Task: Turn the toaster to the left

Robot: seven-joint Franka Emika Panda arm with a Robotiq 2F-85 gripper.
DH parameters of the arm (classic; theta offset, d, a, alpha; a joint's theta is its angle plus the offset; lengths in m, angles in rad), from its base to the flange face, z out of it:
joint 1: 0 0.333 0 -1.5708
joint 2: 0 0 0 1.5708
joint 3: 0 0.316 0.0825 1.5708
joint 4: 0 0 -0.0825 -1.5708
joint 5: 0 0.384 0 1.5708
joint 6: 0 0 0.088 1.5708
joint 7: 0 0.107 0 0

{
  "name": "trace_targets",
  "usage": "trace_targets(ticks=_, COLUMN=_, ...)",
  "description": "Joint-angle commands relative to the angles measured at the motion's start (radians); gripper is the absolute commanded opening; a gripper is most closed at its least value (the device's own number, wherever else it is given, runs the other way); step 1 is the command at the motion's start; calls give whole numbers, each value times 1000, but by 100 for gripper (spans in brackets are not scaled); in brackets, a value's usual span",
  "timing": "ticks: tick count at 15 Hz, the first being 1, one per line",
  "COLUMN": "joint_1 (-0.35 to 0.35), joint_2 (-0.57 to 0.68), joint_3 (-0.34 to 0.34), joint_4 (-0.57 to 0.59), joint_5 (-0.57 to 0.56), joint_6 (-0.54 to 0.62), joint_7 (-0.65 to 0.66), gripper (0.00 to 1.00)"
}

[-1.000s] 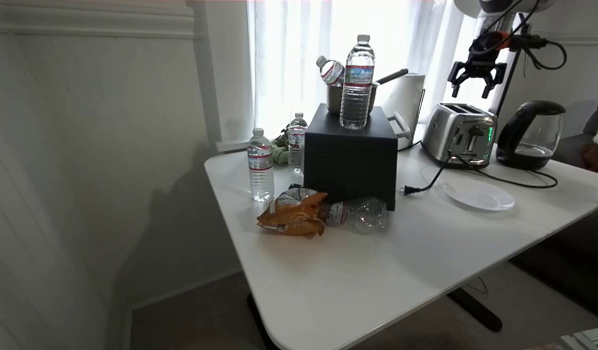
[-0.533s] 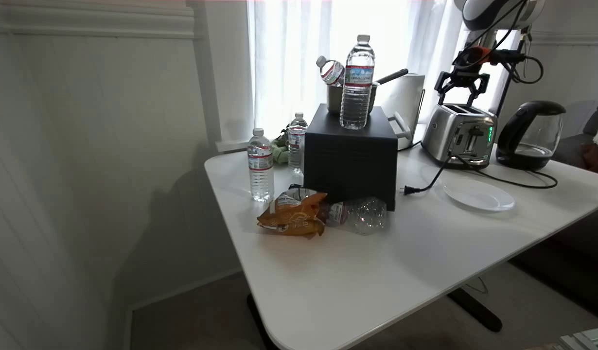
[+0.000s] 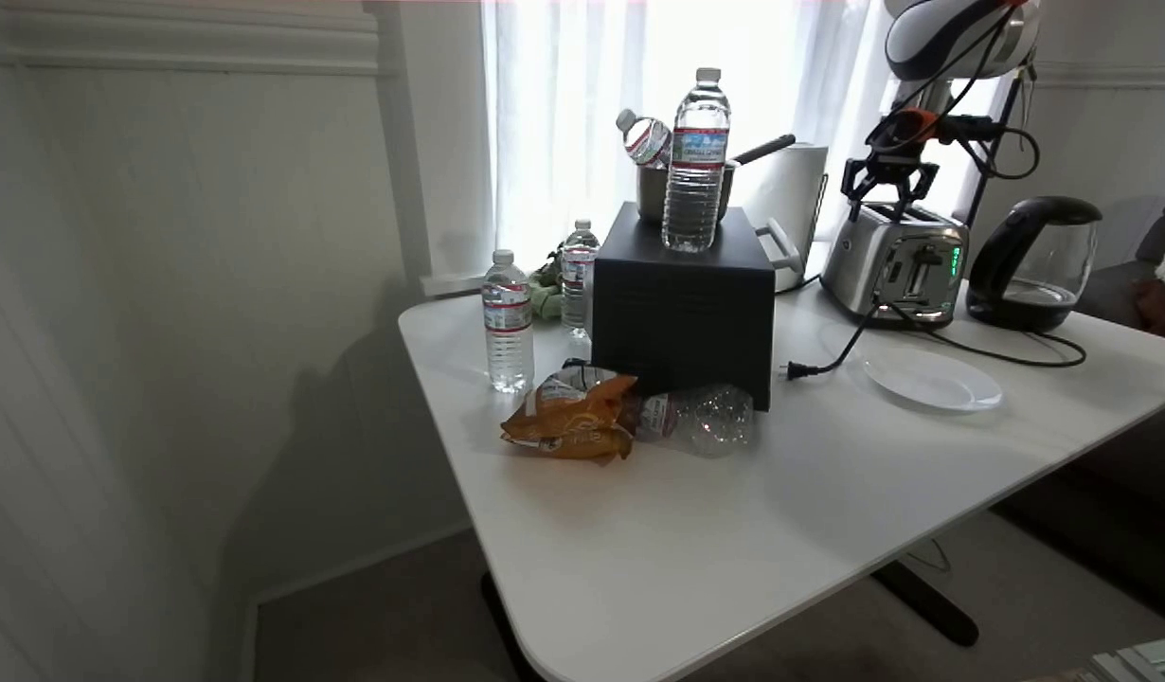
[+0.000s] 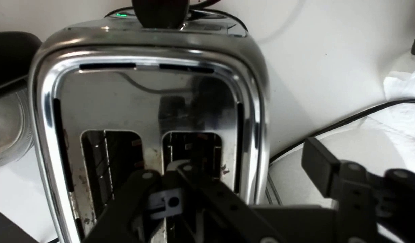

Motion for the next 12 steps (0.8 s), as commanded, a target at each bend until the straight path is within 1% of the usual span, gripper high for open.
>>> trace_targets(ticks=1, joint_1=17, joint_2=26, joint_3=-13, joint_4=37, joint_5=1, joint_6=-28, joint_7=31, gripper=44)
trace_targets(ticks=3, joint_1=21, joint_2=29, joint_3=-19, joint_4=37, joint_5=-7, joint_6=-34, joint_7=41, gripper=30)
trace_targets(ticks=5, joint_1=20, joint_2=28, joint_3=-23, joint_4=37, joint_5=-6, joint_6=-40, joint_7=42, gripper=26)
trace_targets(ticks=6, joint_1=22, joint_2=28, joint_3=-23, joint_4=37, joint_5=-6, joint_6=-41, joint_7=44, gripper=29)
trace_targets(ticks=8, joint_1=22, joint_2=26, joint_3=-22, joint_4=34, joint_5=-5, joint_6=-41, joint_7=43, gripper=16)
trace_targets(ticks=12, joint_1=22, joint_2=17, joint_3=-21, joint_4=26, joint_5=1, joint_6=-44, joint_7=49, gripper=16)
